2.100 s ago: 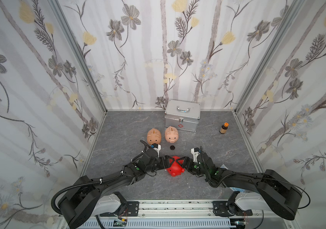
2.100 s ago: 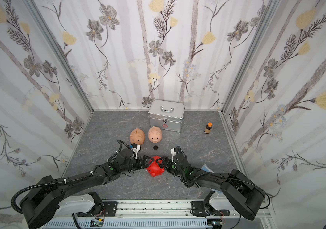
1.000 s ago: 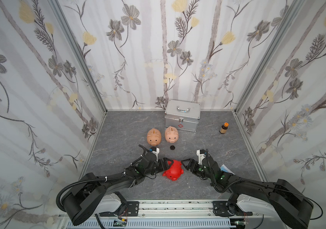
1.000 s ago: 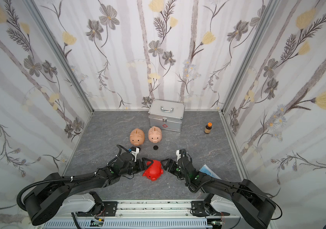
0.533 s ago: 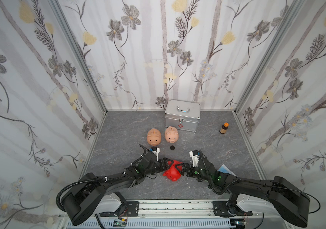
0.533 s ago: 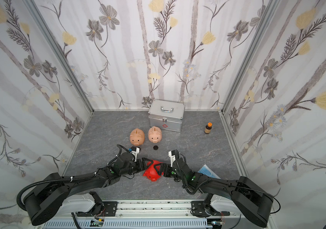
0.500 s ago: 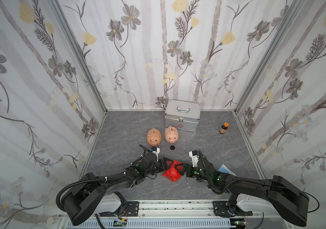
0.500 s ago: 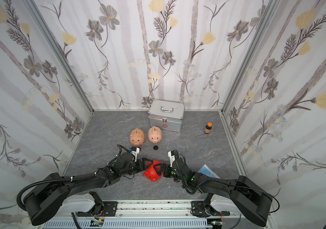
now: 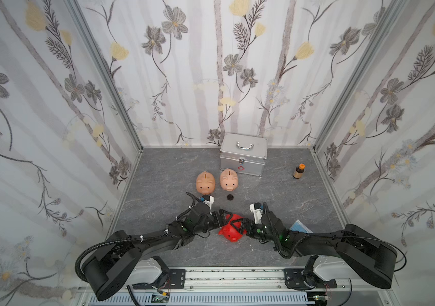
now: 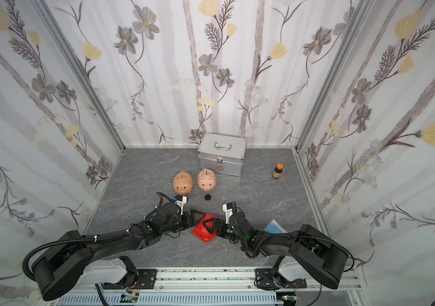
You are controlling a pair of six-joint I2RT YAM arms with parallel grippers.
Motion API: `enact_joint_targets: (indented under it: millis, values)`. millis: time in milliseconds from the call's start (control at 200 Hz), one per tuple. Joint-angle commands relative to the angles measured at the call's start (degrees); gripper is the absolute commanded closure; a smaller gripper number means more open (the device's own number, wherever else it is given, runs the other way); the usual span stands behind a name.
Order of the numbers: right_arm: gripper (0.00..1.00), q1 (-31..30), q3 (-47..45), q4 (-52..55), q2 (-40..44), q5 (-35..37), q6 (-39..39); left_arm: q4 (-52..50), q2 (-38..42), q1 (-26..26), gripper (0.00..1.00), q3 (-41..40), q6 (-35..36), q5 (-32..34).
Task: Open piggy banks
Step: Adjust the piggy bank at the center of the board.
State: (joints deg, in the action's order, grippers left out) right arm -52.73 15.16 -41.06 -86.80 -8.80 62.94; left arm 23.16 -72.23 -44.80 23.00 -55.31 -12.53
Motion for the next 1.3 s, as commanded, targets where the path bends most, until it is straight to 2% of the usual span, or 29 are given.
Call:
enact_joint_targets:
  millis: [0, 125, 495, 894, 1294]
  values:
    - [0.03, 0.4, -1.3, 0.1, -0.4, 3.1, 3.4, -0.6, 2.8, 0.6, 0.08, -0.8, -0.4, 2.4]
    - [0.03, 0.9, -2.6, -0.8, -0.4, 4.4, 5.1, -2.7, 6.5, 0.7, 0.00, -2.7, -0.9, 2.6]
    - [0.05, 2.5, -5.9, -10.8, -4.3, 3.5, 10.7, 1.9, 5.3, -1.3, 0.00, -4.4, -3.3, -0.4]
    - [0.05, 3.9, -6.7, -12.3, -6.8, 3.2, 11.6, 7.8, 0.3, -1.4, 0.00, -4.0, -4.5, -2.2]
    - [0.05, 4.1, -6.6, -13.3, -7.8, 2.8, 12.2, 12.5, -3.3, -2.2, 0.07, -3.8, -4.9, -3.7]
